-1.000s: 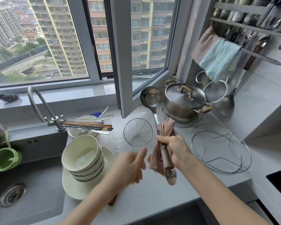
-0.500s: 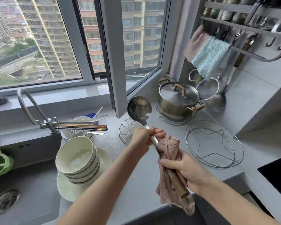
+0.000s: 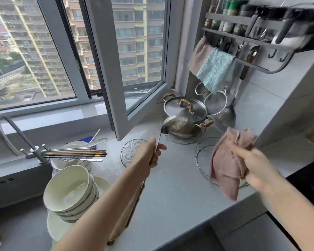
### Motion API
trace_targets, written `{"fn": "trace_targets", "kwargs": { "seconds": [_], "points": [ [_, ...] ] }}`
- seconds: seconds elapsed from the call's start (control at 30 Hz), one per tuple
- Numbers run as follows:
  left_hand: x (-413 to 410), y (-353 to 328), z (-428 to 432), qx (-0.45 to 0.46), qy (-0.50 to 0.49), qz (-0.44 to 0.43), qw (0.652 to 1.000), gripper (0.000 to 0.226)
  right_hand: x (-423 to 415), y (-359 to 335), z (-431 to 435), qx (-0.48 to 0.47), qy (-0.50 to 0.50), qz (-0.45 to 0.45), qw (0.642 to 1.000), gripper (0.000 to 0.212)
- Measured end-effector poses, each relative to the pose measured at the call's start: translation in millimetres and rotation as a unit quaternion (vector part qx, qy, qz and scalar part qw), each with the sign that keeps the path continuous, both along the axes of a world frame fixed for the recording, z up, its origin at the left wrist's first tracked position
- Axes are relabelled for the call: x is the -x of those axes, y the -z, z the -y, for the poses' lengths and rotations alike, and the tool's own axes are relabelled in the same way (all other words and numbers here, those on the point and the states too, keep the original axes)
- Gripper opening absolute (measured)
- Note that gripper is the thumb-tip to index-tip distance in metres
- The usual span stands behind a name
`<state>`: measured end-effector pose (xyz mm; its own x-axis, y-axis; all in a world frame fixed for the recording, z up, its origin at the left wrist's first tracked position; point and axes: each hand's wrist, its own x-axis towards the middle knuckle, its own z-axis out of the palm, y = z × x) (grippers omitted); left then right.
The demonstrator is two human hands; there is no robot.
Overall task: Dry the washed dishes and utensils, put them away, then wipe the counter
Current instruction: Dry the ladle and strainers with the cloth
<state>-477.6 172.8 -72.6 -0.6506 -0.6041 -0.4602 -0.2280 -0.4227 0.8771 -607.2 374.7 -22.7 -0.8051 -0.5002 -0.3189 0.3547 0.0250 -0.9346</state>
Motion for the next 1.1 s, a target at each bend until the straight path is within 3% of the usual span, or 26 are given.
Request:
{"fn": "trace_targets", "kwargs": {
  "seconds": [0.1,0.17,0.2,0.23,0.3,0.33,0.37,0.43,0.5,0.57,0.63,0.67,0.7,0.77,0.8,0.83,0.87,0.9,0.97,1.0,1.03,1.1],
  "points": [
    [-6.3,-6.0,-18.6,0.074,0.062,0.001,0.995,0.031,7.9,-18.8,17.5,0.087,0.028,-0.103,0.991,0.032],
    [-7.8,-8.9,-30.9,0.126,0.085,-0.008,0.988,0.029,-0.7,-26.6,29.8,0.1,-0.013,-0.259,0.961,0.021],
    [-7.0,-10.2,-36.3,0.16,0.091,-0.009,0.983,0.029,-5.2,-23.0,37.8,0.051,-0.044,-0.381,0.922,0.019],
    [-5.9,-12.3,-41.1,0.213,0.092,-0.006,0.973,0.029,-11.5,-14.6,47.4,-0.029,-0.081,-0.495,0.865,0.031],
    [-2.9,-15.4,-48.5,0.359,0.087,0.012,0.929,0.032,-24.0,12.7,63.6,-0.212,-0.095,-0.653,0.721,0.058],
    [-2.1,-15.4,-50.8,0.415,0.08,0.019,0.906,0.034,-26.8,20.9,69.6,-0.241,-0.084,-0.687,0.681,0.06],
    [-2.9,-14.5,-52.0,0.448,0.069,0.021,0.891,0.035,-27.8,23.1,74.9,-0.239,-0.078,-0.695,0.674,0.058],
    [-6.4,-10.9,-51.7,0.485,0.061,0.024,0.872,0.039,-16.9,17.3,84.2,-0.24,-0.091,-0.645,0.72,0.057],
    [-13.7,-9.8,-52.7,0.517,0.077,0.031,0.852,0.039,5.9,6.3,90.2,-0.228,-0.15,-0.495,0.825,0.058],
    [-22.1,-11.1,-54.7,0.525,0.098,0.016,0.845,0.038,31.7,-0.9,90.1,-0.153,-0.196,-0.287,0.925,0.046],
    [-25.3,-16.8,-54.3,0.495,0.107,0.01,0.862,0.035,33.1,-2.7,85.5,-0.13,-0.196,-0.238,0.942,0.042],
    [-23.0,-19.4,-52.7,0.472,0.105,0.014,0.875,0.032,28.0,-0.1,84.3,-0.153,-0.188,-0.294,0.925,0.048],
    [-19.7,-21.6,-50.7,0.45,0.102,0.02,0.887,0.032,15.4,4.0,81.5,-0.19,-0.165,-0.39,0.886,0.054],
    [-14.2,-24.6,-47.6,0.429,0.088,0.019,0.899,0.036,-16.8,13.9,74.5,-0.223,-0.112,-0.62,0.744,0.052],
    [-12.8,-25.3,-46.7,0.43,0.086,0.014,0.899,0.037,-28.6,14.7,72.4,-0.213,-0.093,-0.688,0.687,0.049],
    [-12.7,-26.3,-46.3,0.437,0.09,0.009,0.895,0.037,-29.0,15.1,72.9,-0.199,-0.081,-0.714,0.667,0.046],
    [-14.1,-26.8,-45.8,0.444,0.097,0.009,0.89,0.034,-22.9,11.2,72.8,-0.191,-0.083,-0.69,0.694,0.044],
    [-16.5,-27.3,-45.1,0.451,0.105,0.006,0.886,0.032,-11.8,7.7,73.4,-0.184,-0.094,-0.621,0.756,0.04],
    [-21.2,-29.6,-43.5,0.455,0.124,-0.021,0.882,0.029,9.7,-8.9,72.6,-0.098,-0.143,-0.361,0.916,0.037],
    [-23.0,-32.1,-42.2,0.452,0.135,-0.039,0.881,0.029,20.6,-15.1,70.8,-0.051,-0.153,-0.206,0.965,0.039],
    [-23.9,-34.9,-40.3,0.447,0.143,-0.052,0.881,0.029,27.5,-19.6,68.5,-0.014,-0.159,-0.083,0.984,0.042],
    [-23.5,-39.4,-36.7,0.434,0.154,-0.063,0.886,0.028,33.4,-21.9,65.9,0.028,-0.166,0.029,0.985,0.047]
  ]
}}
